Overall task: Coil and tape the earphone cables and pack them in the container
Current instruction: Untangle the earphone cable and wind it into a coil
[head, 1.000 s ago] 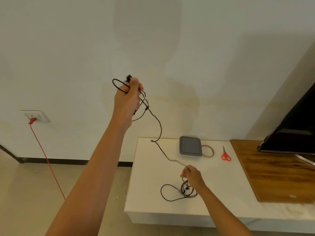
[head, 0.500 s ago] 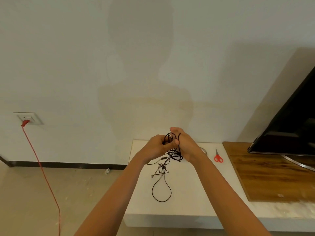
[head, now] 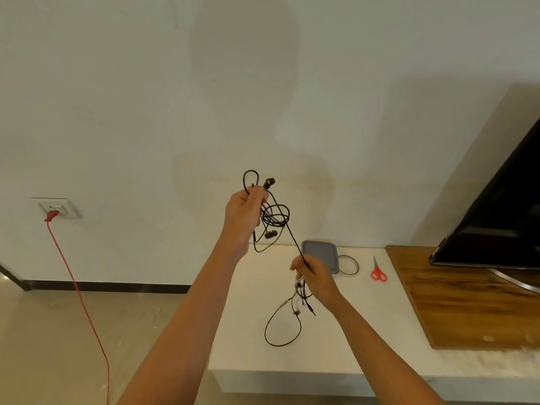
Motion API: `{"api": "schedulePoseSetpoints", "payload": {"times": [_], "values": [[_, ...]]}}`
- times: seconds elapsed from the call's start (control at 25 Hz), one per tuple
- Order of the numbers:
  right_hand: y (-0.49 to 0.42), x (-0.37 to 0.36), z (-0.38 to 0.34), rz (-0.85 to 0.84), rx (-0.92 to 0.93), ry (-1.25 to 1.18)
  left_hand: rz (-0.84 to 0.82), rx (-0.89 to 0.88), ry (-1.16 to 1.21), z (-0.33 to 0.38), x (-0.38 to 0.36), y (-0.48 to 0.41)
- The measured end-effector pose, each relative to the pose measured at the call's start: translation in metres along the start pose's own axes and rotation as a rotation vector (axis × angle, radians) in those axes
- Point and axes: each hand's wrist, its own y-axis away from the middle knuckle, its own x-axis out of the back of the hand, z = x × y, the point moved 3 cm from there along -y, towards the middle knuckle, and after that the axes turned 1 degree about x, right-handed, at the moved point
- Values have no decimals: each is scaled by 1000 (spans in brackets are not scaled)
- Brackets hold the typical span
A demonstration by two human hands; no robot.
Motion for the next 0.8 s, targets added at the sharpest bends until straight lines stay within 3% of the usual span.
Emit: {"api": "schedulePoseSetpoints", "payload": {"times": [0.28,0.4,0.48,0.56,0.68,0.8], "values": [[26,-3,86,-159,-160,180,37,-112,152,42,6,-6],[39,0,108,-76,-270,206,25,-74,97,43,6,-9],[38,-1,89,75,-291,27,-15,-9,6,34,4,-8],[24,-4,44,109,-219,-198,-69,79,-79,20,1,-6],[9,-11,-39,-90,57,-293,-167,170,-153,4,-4,2],[4,-15,-80,-185,121,-199,-256,188,-198,-1,-4,19]]}}
